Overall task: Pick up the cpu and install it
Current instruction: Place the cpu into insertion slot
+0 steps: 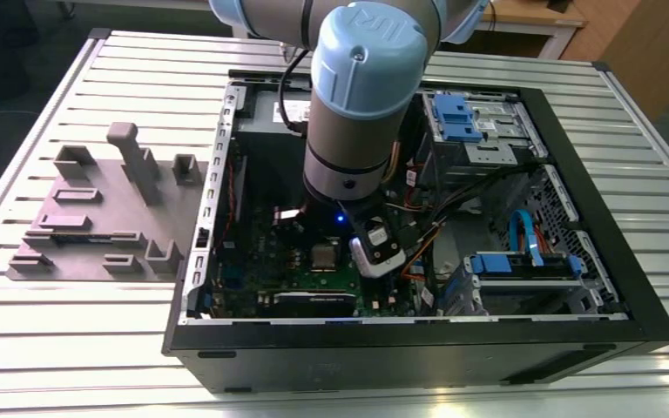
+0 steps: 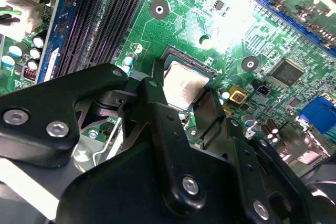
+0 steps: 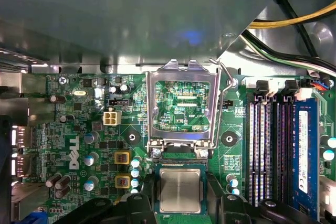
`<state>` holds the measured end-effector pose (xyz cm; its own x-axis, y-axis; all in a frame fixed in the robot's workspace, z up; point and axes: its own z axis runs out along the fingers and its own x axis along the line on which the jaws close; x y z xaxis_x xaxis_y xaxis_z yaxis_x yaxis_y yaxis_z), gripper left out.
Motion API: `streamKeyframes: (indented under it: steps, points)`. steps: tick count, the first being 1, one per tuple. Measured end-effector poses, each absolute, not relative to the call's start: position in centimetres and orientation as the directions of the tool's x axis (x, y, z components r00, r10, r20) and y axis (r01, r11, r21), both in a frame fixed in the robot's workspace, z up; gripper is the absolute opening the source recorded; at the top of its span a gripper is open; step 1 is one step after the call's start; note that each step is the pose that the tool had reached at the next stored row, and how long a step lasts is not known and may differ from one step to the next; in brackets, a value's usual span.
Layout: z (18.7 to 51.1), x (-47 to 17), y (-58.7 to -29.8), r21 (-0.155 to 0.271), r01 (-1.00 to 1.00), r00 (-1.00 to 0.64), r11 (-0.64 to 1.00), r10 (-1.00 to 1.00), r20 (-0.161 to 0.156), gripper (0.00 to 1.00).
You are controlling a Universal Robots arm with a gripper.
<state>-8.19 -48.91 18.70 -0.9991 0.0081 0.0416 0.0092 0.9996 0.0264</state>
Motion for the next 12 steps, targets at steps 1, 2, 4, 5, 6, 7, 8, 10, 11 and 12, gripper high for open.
streamKeyframes:
  steps: [1,2,4,5,6,7,8,10,11,12]
  points:
    - [18.70,-8.20,-48.91,0.026,0.009,-0.999,1.000,0.008,0.042,0.47]
    - [18.70,-8.20,-48.91,0.026,0.009,-0.999,1.000,0.008,0.042,0.47]
    - [18.70,-8.20,-48.91,0.026,0.009,-0.999,1.000,0.008,0.042,0.47]
    - [18.70,-8.20,-48.91,0.026,0.009,-0.999,1.000,0.008,0.042,0.47]
    - [18.70,-8.20,-48.91,0.026,0.009,-0.999,1.000,0.008,0.042,0.47]
    - [18.70,-8.20,-48.91,0.026,0.010,-0.999,1.000,0.009,0.042,0.47]
    - [18.70,-8.20,-48.91,0.026,0.010,-0.999,1.000,0.009,0.042,0.47]
    - [18.70,-8.20,-48.91,0.026,0.013,-0.999,1.000,0.012,0.042,0.47]
    - [18.70,-8.20,-48.91,0.026,0.016,-0.999,1.000,0.015,0.042,0.47]
    - [18.70,-8.20,-48.91,0.026,0.018,-0.999,0.999,0.016,0.042,0.47]
